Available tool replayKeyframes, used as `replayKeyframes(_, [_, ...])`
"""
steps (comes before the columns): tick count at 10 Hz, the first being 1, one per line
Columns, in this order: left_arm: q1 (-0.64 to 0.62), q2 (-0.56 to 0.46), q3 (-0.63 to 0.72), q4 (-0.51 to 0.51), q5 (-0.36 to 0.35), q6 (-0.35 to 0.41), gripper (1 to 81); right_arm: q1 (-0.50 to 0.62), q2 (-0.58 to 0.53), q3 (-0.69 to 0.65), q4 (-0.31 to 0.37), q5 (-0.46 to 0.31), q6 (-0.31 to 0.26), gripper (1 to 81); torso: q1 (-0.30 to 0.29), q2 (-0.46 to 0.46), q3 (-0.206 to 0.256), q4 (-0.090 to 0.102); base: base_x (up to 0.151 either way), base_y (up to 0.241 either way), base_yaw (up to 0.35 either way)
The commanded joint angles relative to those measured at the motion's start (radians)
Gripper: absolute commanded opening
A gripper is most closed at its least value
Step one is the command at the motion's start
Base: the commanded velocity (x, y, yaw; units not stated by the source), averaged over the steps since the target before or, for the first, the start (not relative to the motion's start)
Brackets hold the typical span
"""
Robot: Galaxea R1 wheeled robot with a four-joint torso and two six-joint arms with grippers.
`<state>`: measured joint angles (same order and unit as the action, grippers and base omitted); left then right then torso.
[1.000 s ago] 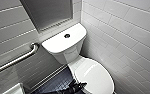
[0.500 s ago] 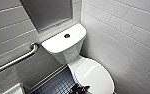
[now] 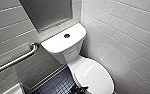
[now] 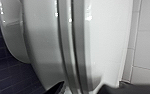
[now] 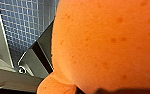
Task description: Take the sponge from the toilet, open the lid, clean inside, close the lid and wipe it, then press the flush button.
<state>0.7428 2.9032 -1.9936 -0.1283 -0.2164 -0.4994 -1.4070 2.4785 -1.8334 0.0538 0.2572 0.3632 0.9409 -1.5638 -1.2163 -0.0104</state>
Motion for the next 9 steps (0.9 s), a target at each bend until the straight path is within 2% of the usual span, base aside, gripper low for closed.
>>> replayKeyframes(1, [-0.093,0.022,-0.005,0.003,0.031,-0.021,81.1,-0.011,-0.028,0.017,-0.017,-0.075,0.0,1.0,0.0,0.0,0.0,0.0,0.0,0.0,0.0])
replayKeyframes(3, [-0.095,0.053,-0.057,0.006,0.034,-0.021,81.1,-0.011,-0.028,0.013,-0.015,-0.075,0.002,1.0,0.0,0.0,0.0,0.0,0.0,0.0,0.0])
replayKeyframes(9, [-0.111,-0.048,0.148,0.003,0.031,-0.021,81.1,0.001,-0.014,0.01,-0.017,-0.079,0.002,1.0,0.0,0.0,0.0,0.0,0.0,0.0,0.0])
